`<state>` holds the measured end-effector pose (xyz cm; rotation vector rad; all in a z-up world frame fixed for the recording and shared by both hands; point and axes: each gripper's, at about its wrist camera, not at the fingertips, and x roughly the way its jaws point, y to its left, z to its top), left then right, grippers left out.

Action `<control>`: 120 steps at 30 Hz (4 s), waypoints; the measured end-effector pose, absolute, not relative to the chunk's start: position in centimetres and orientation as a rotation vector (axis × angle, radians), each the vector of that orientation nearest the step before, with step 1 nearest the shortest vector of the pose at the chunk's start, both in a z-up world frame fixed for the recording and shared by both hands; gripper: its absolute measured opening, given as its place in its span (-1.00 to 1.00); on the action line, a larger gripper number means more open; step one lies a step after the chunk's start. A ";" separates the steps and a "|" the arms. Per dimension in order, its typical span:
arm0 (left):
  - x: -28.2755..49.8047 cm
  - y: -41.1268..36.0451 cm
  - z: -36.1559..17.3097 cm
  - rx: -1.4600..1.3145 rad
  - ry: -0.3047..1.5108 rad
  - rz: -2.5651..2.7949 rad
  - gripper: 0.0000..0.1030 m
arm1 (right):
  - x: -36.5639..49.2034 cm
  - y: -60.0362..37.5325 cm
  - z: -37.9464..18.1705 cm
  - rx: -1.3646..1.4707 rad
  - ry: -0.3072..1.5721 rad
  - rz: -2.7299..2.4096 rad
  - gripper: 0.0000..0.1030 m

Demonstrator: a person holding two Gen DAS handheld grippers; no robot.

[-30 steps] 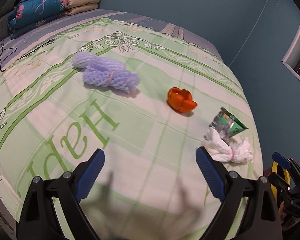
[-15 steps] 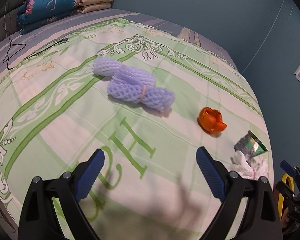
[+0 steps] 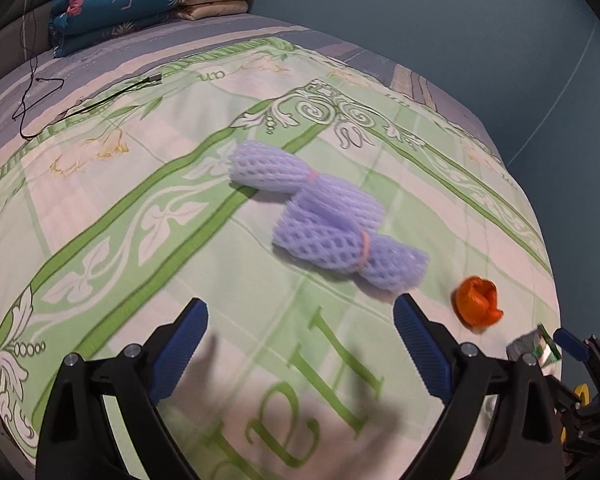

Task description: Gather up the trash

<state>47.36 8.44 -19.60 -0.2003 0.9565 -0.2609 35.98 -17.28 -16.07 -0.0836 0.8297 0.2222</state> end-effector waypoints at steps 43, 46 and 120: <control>61.6 2.8 -21.0 -0.051 0.978 -0.226 -0.80 | 46.4 -15.1 -22.4 -0.038 1.094 0.070 -0.46; 61.1 3.9 -20.1 -0.083 0.957 -0.236 -0.80 | 45.8 -14.8 -22.0 -0.039 1.082 0.083 -0.50; 25.4 -13.7 -5.0 -0.015 0.695 -0.687 -0.80 | 10.3 -30.7 -1.9 0.193 0.544 -0.082 -0.52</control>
